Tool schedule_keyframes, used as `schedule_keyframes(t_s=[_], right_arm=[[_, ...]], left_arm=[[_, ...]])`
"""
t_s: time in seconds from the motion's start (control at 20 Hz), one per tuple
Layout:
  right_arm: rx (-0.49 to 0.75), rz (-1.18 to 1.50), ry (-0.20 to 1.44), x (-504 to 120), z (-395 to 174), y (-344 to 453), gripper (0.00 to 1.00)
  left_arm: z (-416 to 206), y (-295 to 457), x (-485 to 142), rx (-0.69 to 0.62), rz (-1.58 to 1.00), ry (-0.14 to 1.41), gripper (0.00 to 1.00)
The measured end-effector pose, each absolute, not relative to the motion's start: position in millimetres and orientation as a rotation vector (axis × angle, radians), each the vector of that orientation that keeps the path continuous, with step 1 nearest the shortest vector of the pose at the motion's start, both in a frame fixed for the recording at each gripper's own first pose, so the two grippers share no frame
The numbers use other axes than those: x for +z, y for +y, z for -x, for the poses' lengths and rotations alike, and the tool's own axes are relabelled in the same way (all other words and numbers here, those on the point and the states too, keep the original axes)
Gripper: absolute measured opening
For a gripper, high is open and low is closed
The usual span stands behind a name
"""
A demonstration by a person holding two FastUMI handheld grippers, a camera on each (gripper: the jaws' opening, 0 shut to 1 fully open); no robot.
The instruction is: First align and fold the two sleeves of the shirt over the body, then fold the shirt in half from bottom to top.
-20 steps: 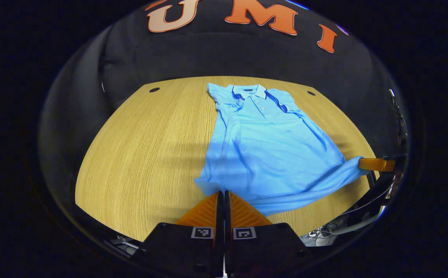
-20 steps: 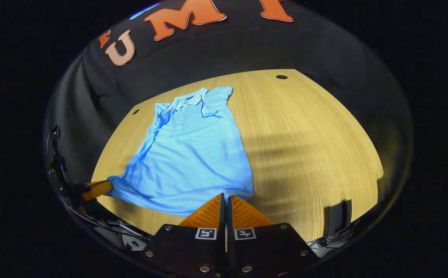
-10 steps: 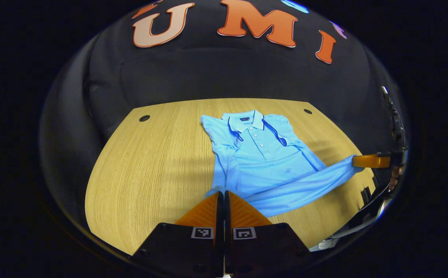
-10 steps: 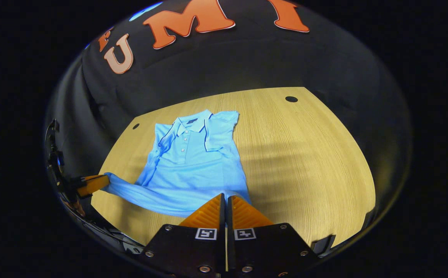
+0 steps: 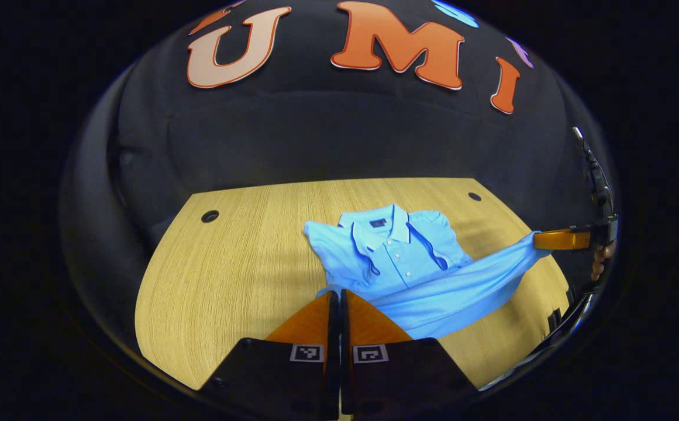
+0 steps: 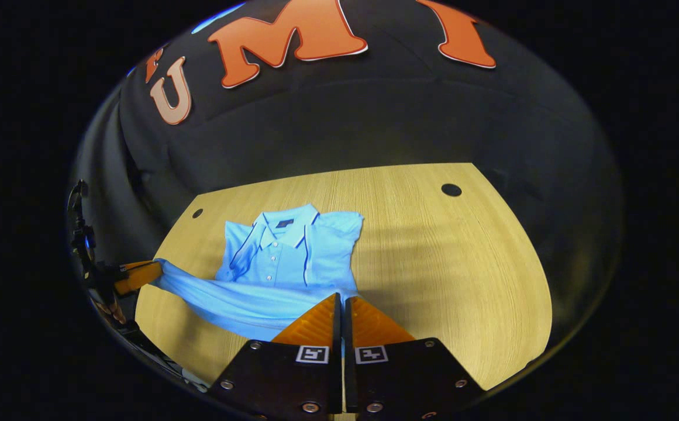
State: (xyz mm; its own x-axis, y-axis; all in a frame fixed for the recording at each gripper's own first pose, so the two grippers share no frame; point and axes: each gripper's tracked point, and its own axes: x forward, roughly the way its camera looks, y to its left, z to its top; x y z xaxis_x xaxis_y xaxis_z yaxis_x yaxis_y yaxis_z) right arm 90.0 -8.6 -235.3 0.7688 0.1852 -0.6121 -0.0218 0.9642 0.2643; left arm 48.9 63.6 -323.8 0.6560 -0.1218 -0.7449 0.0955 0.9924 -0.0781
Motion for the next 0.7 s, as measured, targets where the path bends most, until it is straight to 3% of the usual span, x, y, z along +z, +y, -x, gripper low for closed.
schedule_keyframes(t_s=[0.7], right_arm=[[0.074,-0.232,0.663,-230,-223,-1,0.02]], left_arm=[[-187,98,-363,-0.102,0.086,0.823,0.05]])
